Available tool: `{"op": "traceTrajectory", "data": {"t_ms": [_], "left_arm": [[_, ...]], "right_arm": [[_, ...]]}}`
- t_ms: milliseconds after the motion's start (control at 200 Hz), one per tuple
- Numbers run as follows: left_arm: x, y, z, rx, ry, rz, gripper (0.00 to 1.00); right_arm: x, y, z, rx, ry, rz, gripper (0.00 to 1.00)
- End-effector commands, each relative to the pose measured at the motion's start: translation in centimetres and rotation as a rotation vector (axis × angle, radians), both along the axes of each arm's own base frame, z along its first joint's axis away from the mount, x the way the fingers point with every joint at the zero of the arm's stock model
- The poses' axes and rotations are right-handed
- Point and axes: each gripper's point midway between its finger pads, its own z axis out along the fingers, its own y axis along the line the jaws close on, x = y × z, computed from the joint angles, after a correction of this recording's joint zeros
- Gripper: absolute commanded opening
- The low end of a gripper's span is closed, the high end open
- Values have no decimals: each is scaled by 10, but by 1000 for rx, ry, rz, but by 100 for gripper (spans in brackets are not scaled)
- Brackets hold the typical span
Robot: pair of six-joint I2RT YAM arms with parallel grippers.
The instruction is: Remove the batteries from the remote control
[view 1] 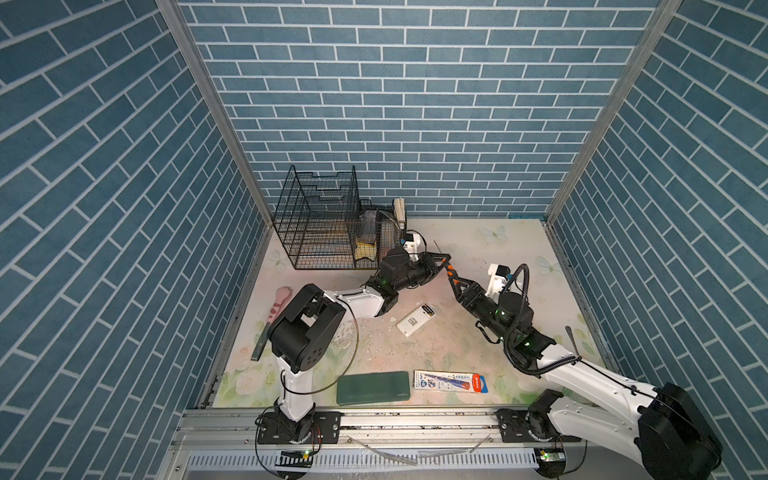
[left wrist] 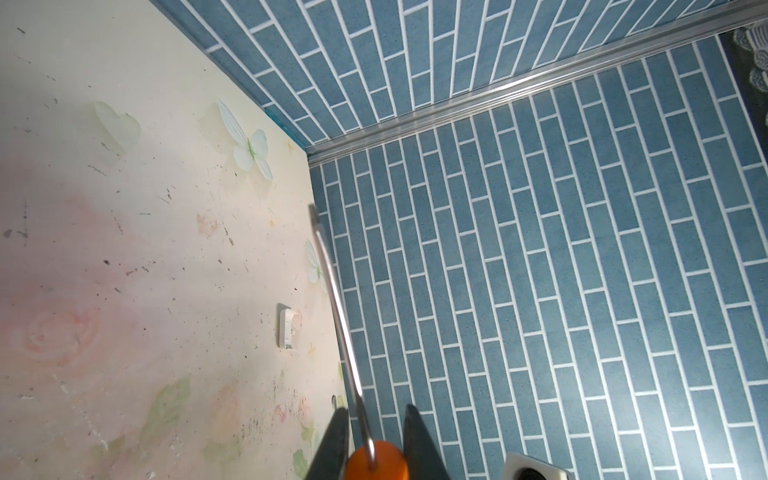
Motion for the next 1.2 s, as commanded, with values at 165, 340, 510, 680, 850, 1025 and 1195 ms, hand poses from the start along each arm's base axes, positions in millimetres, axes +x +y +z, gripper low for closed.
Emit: {"op": "traceTrajectory", "data": {"t_ms": [165,340,510,680,850,1025,1195], "left_arm": [[2,0,8,9,-40,2,0],[0,-1,10,4,-43,-3,0],[-4,-3,11,-6,-46,-13,0],[-7,-2,10,-12,-44,-16,0],[-9,-1,11,-25,-42,-19,0],[-9,-1,10,-29,-43,-20,0],[-10,-1,11,-27,-45,-21,0]], "right_arm": [[13,0,22,101,-60,-57,52],[20,4,24,110,-62,-67,52],[27,5,26,113,-64,-78,48],[36,5,30,124,-63,-85,47],[43,1,32,183,-54,-108,45],[52,0,27,265,-31,-114,42],[58,6,18,291,-1,-97,41]]}}
